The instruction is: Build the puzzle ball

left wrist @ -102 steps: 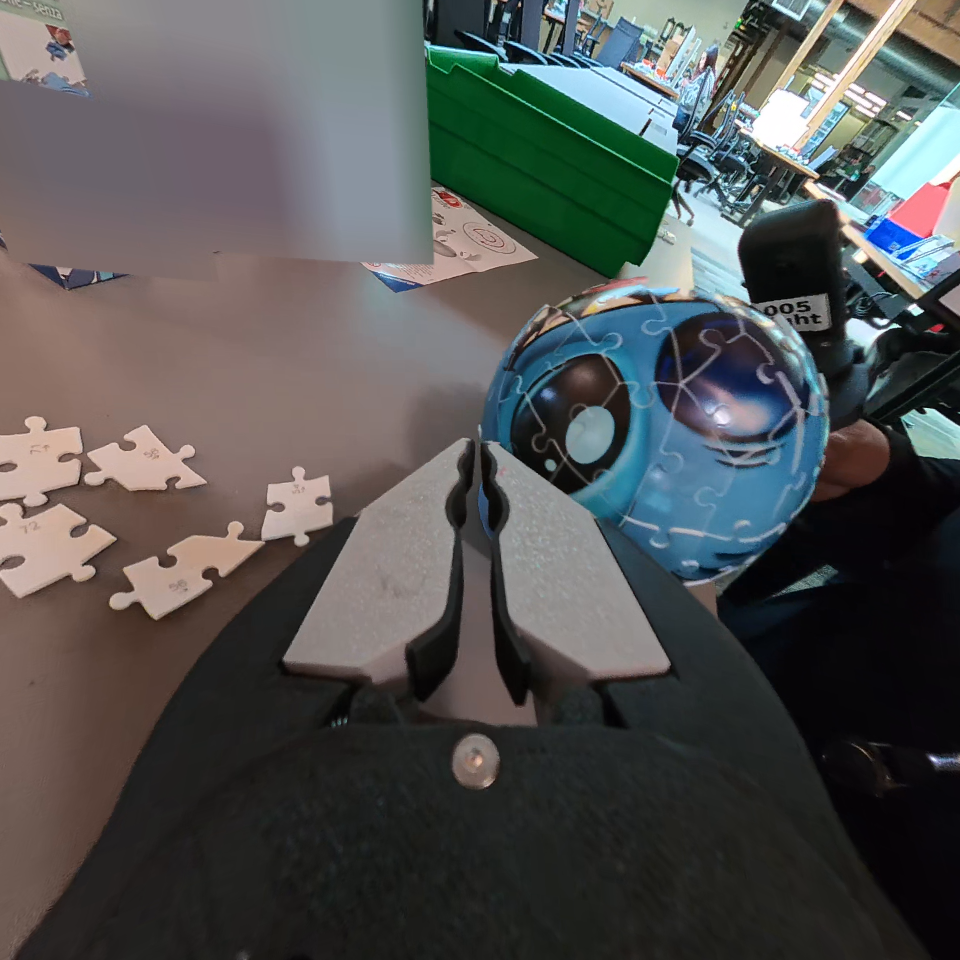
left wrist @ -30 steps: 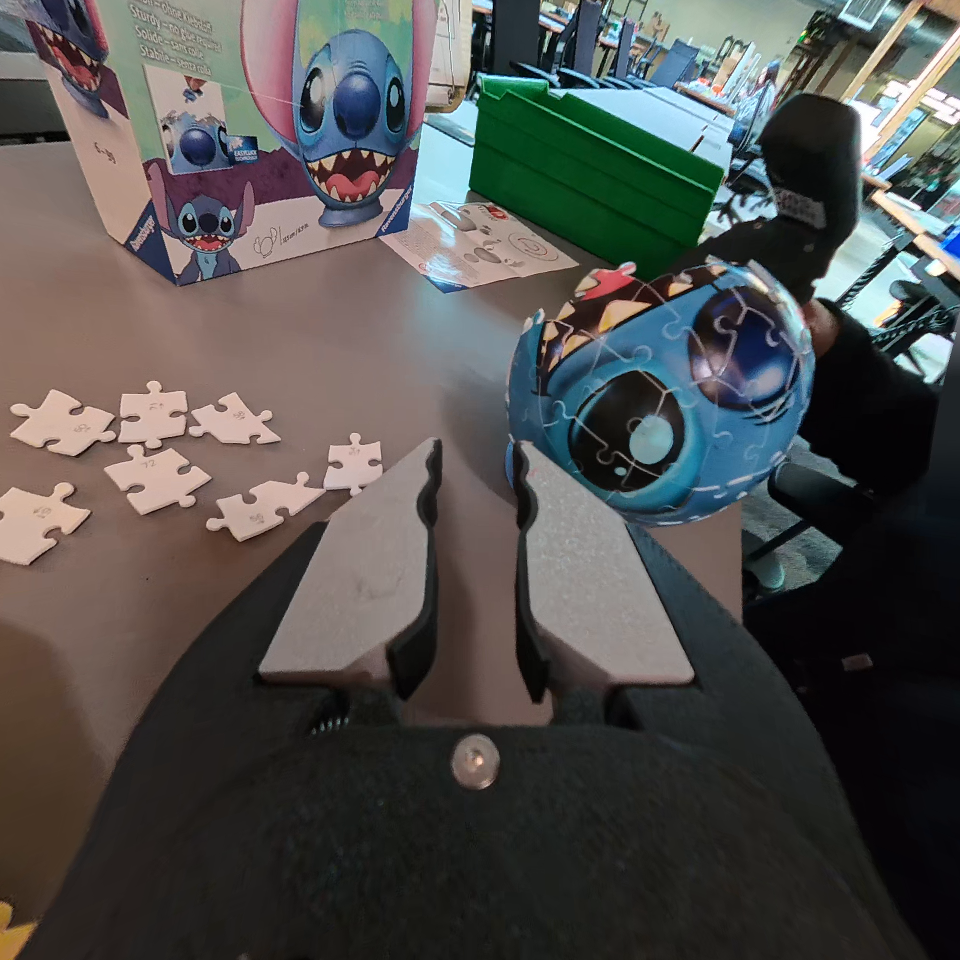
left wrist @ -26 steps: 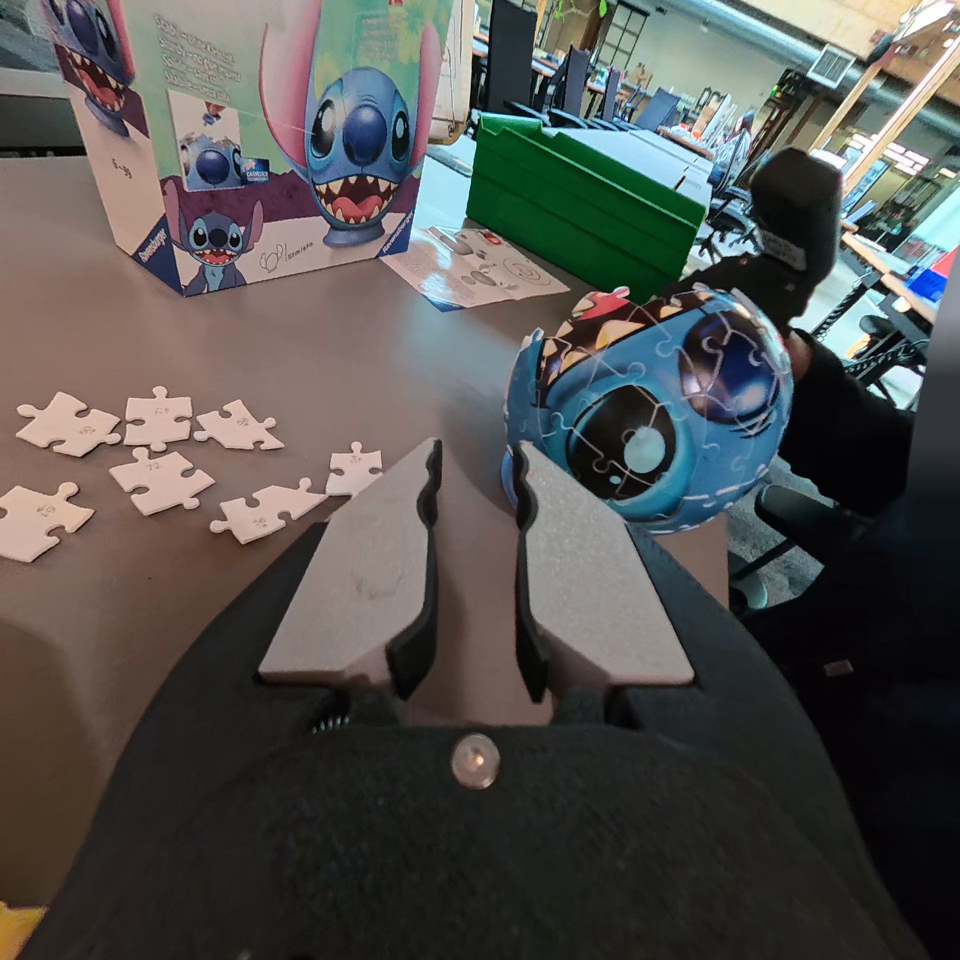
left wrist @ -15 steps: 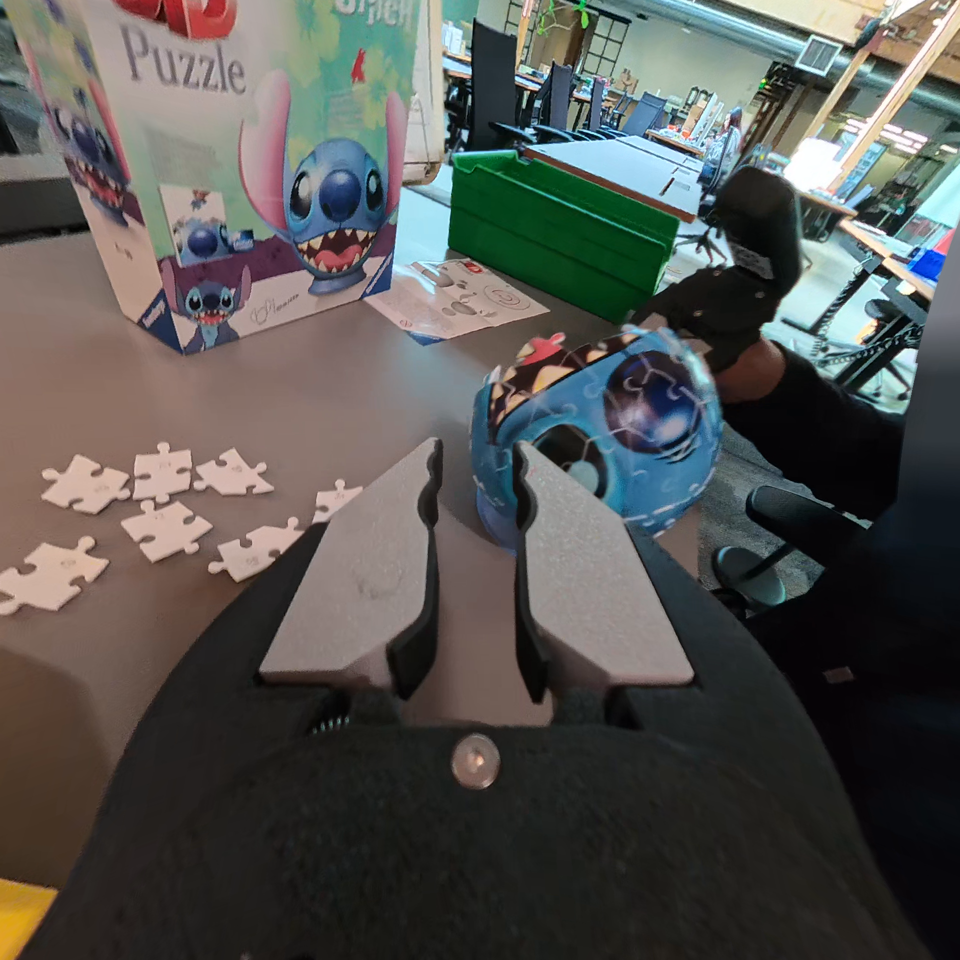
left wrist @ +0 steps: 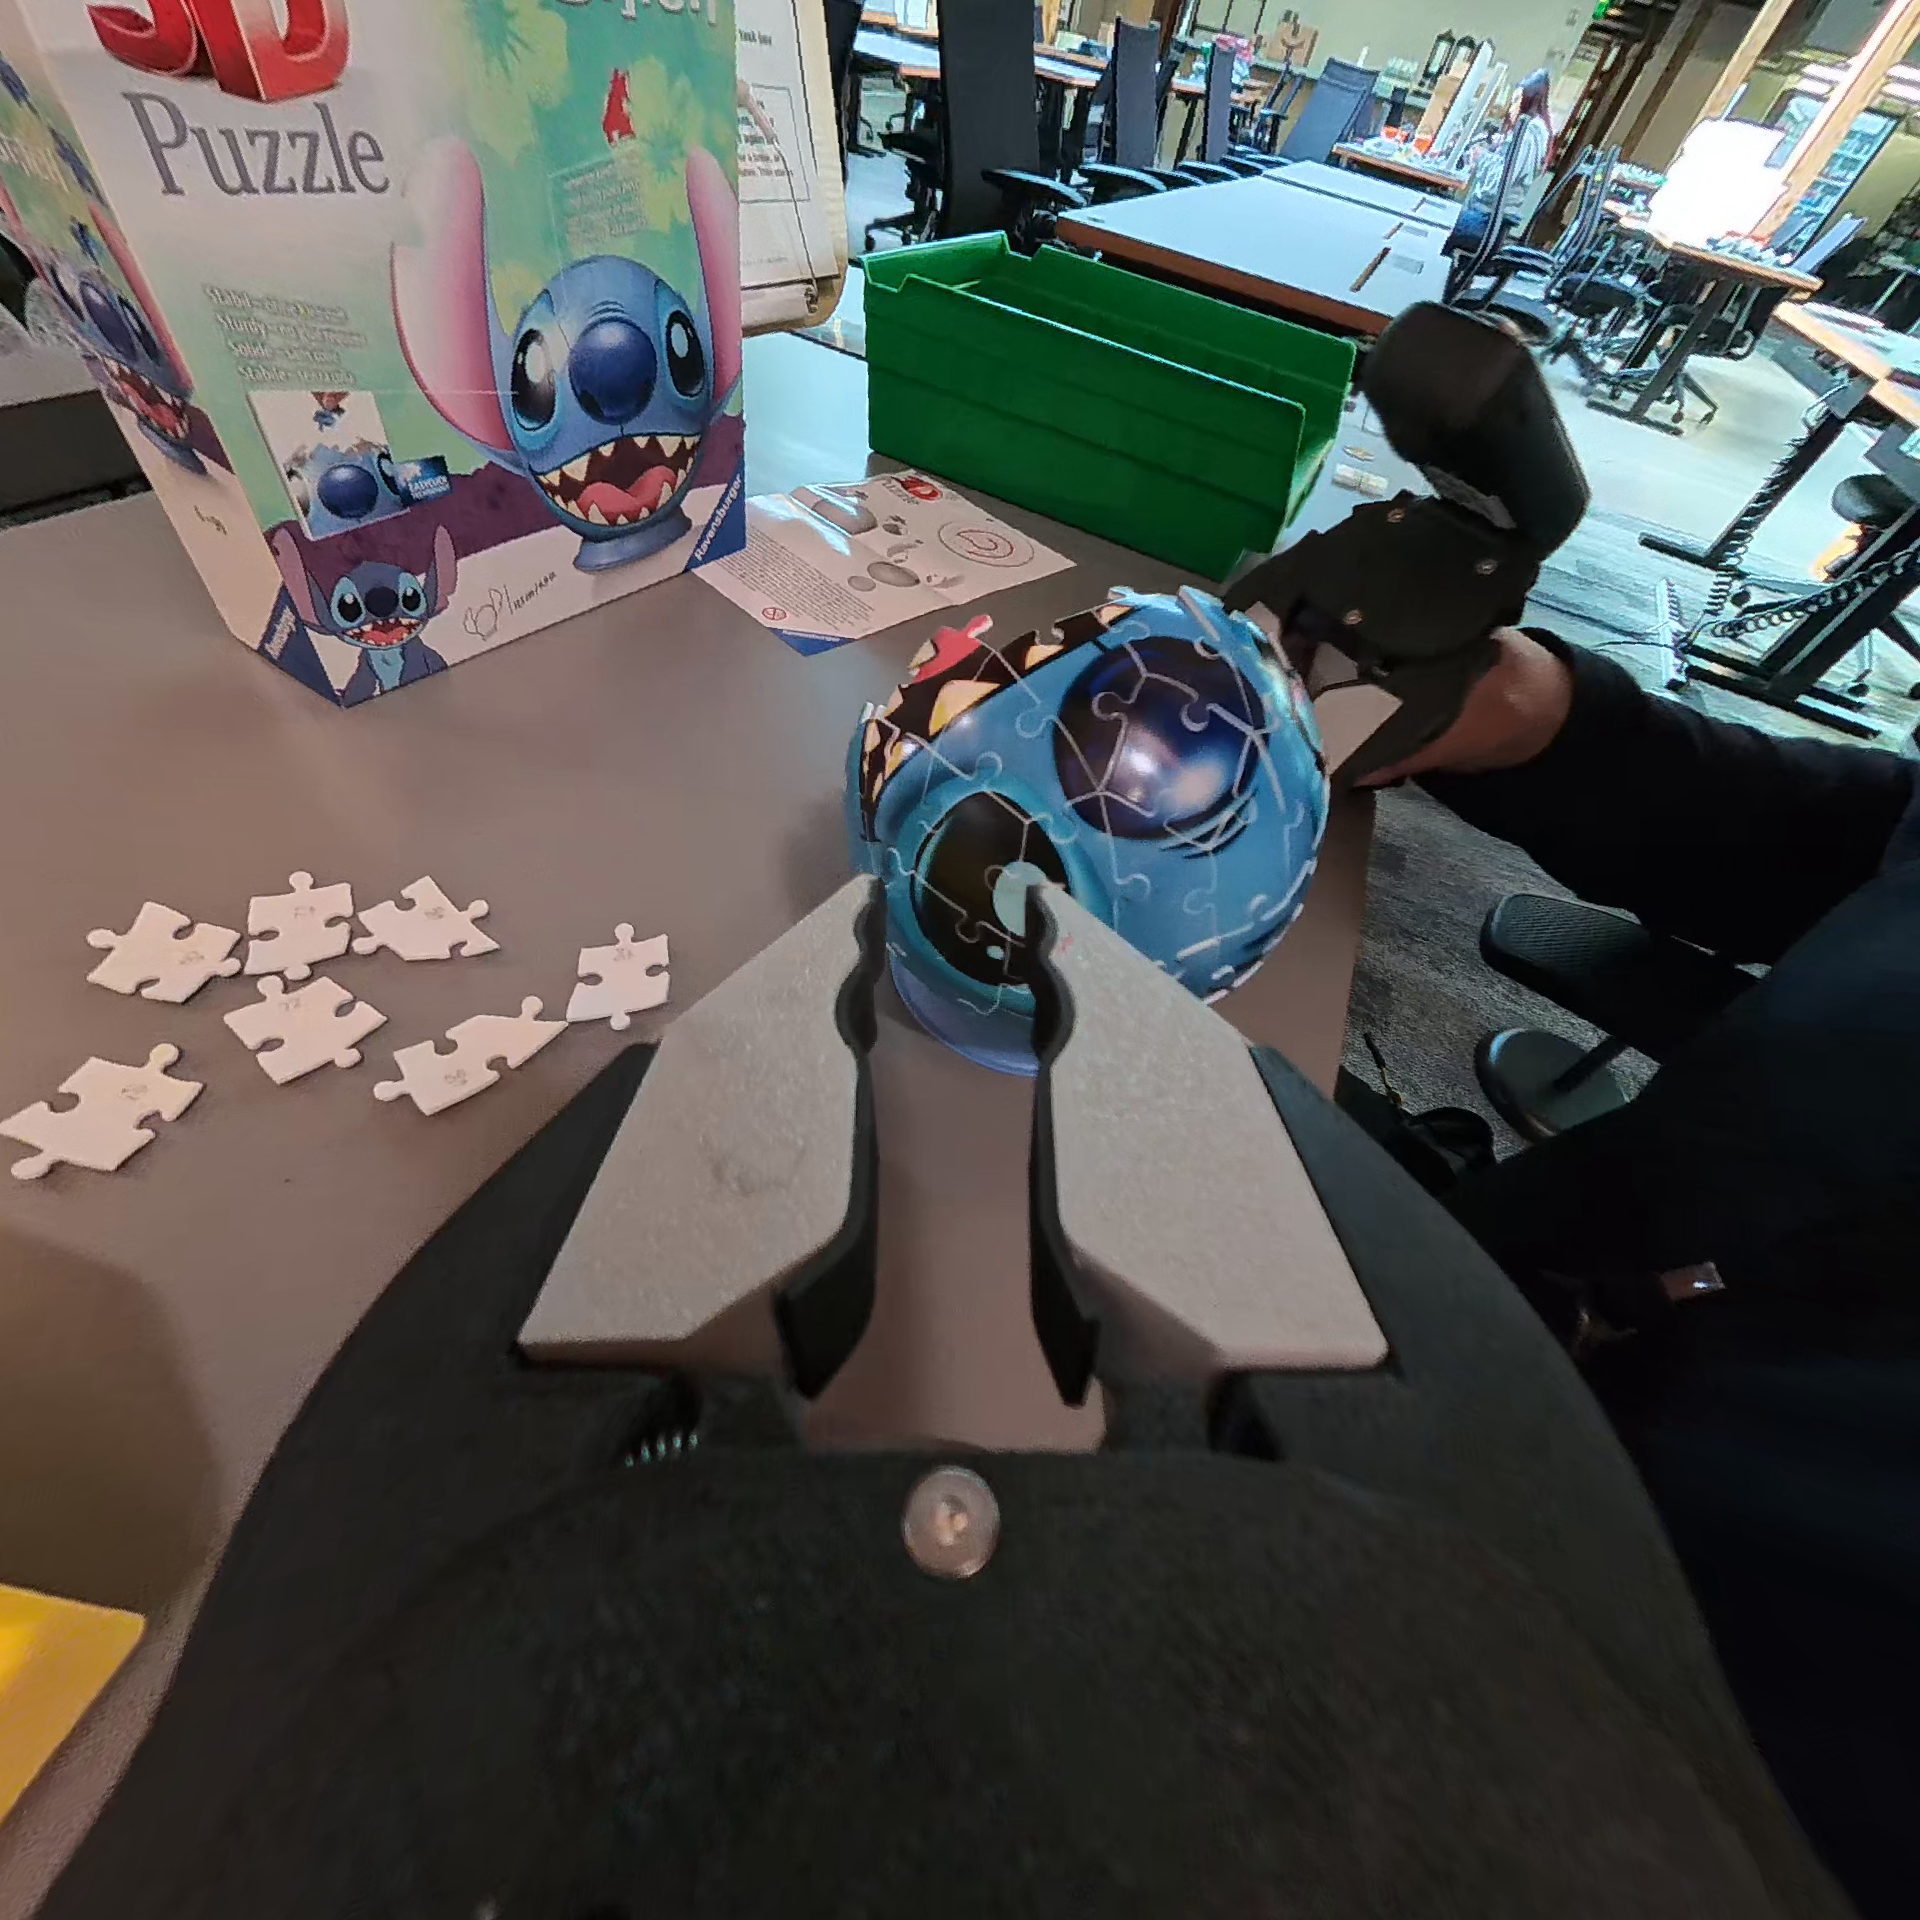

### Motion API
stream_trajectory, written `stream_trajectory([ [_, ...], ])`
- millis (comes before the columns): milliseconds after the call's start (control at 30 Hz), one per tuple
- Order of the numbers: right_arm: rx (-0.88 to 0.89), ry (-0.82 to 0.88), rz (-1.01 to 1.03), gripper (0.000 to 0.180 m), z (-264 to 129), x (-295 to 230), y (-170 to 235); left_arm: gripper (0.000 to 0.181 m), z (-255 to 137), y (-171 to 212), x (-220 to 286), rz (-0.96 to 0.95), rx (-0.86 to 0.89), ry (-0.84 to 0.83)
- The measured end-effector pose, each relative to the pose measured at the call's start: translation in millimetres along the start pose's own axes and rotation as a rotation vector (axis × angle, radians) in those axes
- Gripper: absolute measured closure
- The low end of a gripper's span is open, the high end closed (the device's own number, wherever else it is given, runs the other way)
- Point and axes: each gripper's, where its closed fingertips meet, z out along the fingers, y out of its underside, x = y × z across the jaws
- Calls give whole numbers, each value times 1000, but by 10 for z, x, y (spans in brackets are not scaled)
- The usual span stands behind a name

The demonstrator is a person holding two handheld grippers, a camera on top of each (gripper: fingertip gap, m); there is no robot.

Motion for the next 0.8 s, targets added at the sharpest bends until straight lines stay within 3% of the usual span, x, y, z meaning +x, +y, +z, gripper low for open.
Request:
stream_trajectory([
  [100, -7, -32, -37, 127, 22, -40, -13, 156, 6, 9, 30, 2, 0, 4],
  [133, -7, -44, -68, 132, 20, -61, -11, 156, 7, 16, 35, 3, -1, 5],
  [200, -1, -73, -96, 163, 11, -83, -9, 156, 11, 33, 31, -1, -4, 5],
  [600, 16, -14, -56, 166, -41, 18, -33, 157, -32, 11, 47, -5, 8, 13],
  [633, 27, -10, -60, 180, -75, 26, -46, 157, -43, -18, 61, 0, 12, 14],
  [800, 51, -17, -23, 180, -191, 70, -71, 157, -66, -207, 168, 26, 30, 52],
])
